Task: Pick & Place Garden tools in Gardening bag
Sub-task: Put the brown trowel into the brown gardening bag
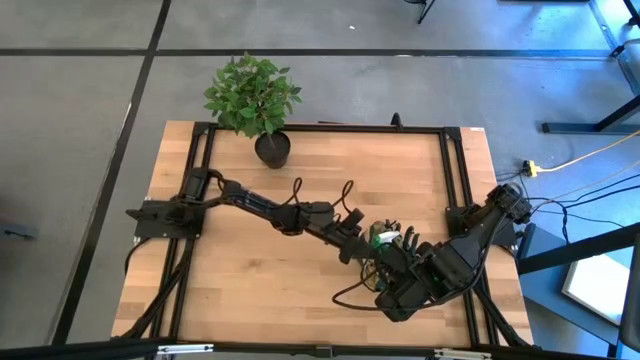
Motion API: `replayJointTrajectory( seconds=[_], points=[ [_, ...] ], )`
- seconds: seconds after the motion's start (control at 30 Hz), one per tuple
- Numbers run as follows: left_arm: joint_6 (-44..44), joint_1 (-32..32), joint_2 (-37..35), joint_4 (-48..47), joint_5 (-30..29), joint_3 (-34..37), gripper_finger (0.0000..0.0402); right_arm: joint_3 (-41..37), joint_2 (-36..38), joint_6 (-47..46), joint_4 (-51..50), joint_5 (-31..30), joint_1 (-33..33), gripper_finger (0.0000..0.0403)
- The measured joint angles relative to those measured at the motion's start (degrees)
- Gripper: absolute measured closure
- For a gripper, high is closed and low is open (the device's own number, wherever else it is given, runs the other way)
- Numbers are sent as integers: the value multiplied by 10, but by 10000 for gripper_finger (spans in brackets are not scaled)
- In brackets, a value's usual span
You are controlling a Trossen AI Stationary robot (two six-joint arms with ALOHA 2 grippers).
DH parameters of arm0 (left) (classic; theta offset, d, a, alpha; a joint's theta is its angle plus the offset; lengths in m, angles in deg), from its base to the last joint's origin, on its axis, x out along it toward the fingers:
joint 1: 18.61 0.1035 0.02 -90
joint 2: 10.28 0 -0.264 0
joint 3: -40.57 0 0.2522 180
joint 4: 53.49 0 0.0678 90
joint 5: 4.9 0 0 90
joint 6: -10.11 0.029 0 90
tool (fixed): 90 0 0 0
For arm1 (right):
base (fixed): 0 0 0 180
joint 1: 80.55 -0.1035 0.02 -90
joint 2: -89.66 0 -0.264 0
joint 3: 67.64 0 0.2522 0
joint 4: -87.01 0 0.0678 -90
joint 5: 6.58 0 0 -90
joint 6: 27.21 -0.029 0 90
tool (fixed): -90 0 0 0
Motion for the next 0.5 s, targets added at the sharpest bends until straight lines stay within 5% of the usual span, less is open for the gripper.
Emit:
replayJointTrajectory(
  seconds=[0.5],
  points=[
    [-5, 1, 0, -31, 26, 4, 400, 0, 0, -4, 0, 2, -3, 208]
  ],
)
